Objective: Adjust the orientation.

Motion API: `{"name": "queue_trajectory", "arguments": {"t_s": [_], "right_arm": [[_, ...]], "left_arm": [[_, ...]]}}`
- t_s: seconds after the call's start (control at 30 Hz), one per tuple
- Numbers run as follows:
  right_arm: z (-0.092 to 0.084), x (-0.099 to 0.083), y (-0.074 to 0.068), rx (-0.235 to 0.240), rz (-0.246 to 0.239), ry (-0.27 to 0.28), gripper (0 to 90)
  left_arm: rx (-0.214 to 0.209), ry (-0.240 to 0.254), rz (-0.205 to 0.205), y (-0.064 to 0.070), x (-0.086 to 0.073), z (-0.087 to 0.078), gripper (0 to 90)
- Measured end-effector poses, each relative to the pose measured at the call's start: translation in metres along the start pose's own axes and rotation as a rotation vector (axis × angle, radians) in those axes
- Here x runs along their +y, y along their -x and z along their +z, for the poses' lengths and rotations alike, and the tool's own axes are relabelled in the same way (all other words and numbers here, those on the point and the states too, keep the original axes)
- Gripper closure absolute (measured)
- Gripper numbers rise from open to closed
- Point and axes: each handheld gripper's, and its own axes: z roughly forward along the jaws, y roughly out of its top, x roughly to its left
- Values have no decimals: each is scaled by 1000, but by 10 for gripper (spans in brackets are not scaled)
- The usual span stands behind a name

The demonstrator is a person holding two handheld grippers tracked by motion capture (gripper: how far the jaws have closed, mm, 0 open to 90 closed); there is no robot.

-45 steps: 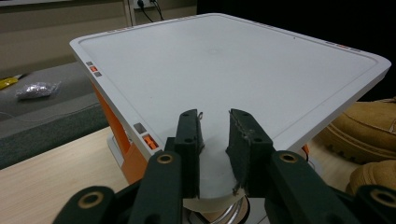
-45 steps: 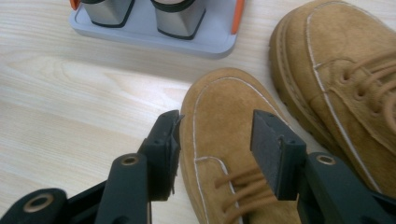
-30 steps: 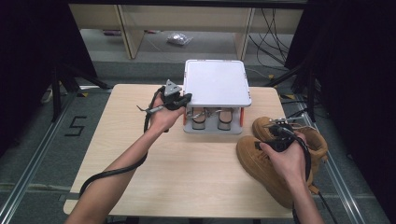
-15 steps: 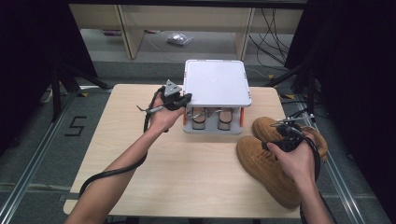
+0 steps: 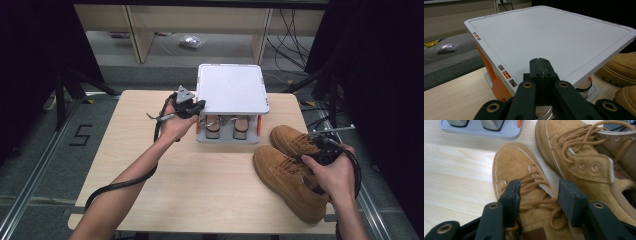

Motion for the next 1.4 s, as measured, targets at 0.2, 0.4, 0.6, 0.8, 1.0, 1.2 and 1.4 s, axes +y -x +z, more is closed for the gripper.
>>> {"name": "queue_trajectory", "arguments": {"t_s": [0.2, 0.4, 0.6, 0.8, 1.0, 1.2, 1.4], "right_arm": [[-16, 0, 7, -5, 1, 27, 552], [-23, -3, 16, -49, -4, 14, 560], [-14, -12, 25, -48, 30, -45, 569], [-7, -14, 28, -30, 57, -144, 573], [3, -14, 27, -7, 101, -181, 573], [11, -13, 30, 5, 44, -187, 610], [12, -12, 27, 10, 82, -214, 635]], "left_arm": [[-2, -2, 1, 0, 0, 0, 899], [-2, -2, 2, 0, 0, 0, 899], [-1, -6, 5, 0, 1, 0, 899], [-2, -6, 5, 0, 1, 0, 899], [-4, -5, 3, 0, 1, 0, 899], [-4, -5, 4, 0, 1, 0, 899], [-4, -6, 6, 0, 1, 0, 899]]}}
